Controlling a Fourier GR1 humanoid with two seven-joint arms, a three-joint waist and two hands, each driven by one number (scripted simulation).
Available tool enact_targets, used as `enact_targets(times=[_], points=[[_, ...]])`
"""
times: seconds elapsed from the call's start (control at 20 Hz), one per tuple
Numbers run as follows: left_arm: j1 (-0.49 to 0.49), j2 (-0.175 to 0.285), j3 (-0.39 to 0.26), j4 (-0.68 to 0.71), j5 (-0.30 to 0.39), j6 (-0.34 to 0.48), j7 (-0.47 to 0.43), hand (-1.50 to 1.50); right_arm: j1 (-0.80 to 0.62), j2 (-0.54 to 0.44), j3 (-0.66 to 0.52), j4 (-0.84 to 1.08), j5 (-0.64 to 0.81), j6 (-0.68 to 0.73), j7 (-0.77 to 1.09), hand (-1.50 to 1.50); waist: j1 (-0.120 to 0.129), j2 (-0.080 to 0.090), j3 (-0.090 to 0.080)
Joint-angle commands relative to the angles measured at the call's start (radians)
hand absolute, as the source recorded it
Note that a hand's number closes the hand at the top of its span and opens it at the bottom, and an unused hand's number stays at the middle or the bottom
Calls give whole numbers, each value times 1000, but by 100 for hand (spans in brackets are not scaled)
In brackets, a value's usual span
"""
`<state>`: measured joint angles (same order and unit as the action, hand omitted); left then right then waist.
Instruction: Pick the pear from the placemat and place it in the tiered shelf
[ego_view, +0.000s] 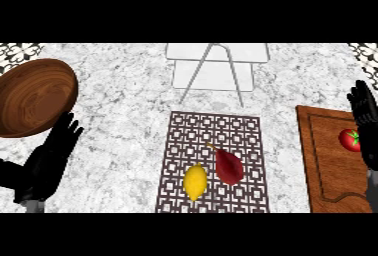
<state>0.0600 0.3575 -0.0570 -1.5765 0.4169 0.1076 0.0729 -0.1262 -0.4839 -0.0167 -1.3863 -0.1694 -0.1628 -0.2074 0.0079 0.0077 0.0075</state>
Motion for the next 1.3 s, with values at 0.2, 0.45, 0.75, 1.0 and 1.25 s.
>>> enact_targets(times=[0.2, 0.45, 0.75, 1.0, 1.25], points=[[-166, 37, -107, 17, -221, 20, -55, 0, -236, 92, 179, 63, -71, 232, 160, -150, 25, 8, -7], [-155, 20, -138, 6, -229, 15, -54, 0, -164, -31, 184, 126, 210, -3, 134, 150, -3, 11, -19], [-205, -58, -188, 123, -325, 62, -104, 0, -166, 350, 85, 346, 113, -242, -172, -150, 0, 0, -6], [-220, -106, -198, 123, -359, 92, -75, 0, -118, 275, 72, 218, -17, 41, -177, -150, -15, -9, -8], [-231, -91, -187, 138, -359, 72, -69, 0, -141, 174, 242, 142, 128, 126, -16, -150, -15, -12, -9]])
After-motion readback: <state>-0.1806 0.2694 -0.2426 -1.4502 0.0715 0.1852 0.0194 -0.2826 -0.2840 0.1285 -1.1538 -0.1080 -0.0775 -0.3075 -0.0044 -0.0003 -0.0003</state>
